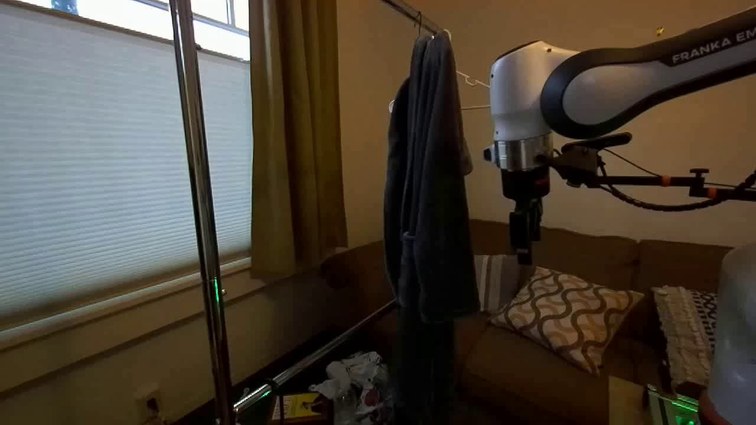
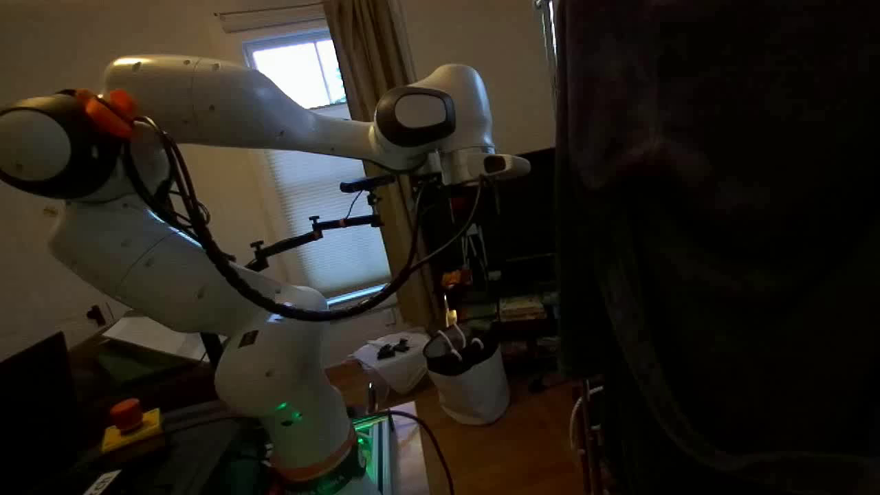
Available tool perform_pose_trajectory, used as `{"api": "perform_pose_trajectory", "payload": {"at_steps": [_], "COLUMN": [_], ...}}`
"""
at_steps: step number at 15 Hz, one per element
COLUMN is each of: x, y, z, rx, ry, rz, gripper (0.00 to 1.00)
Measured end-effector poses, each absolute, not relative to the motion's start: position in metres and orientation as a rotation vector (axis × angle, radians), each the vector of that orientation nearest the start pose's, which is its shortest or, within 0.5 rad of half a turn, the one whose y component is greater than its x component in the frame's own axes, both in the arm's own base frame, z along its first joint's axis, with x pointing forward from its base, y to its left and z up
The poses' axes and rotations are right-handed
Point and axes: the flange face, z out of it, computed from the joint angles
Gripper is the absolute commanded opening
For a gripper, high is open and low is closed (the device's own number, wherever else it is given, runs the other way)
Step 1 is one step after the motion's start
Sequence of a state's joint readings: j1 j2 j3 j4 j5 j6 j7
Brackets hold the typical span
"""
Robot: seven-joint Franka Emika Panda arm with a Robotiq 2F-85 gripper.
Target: Remove the hanged bath robe from the top rail of the clothes hanging rack and hang it on the bottom rail of the rack
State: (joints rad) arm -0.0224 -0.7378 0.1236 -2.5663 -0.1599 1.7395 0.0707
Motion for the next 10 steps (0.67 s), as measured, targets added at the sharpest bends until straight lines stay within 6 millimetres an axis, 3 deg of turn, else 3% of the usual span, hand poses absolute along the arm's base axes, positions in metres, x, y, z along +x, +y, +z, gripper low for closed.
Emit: {"api": "perform_pose_trajectory", "payload": {"at_steps": [6,10], "x": [0.324,0.342], "y": [0.025,0.068], "z": [0.494,0.522], "rx": [-3.378,-3.339], "ry": [0.006,0.077], "rz": [0.073,-0.206], "gripper": [1.00,1.00]}}
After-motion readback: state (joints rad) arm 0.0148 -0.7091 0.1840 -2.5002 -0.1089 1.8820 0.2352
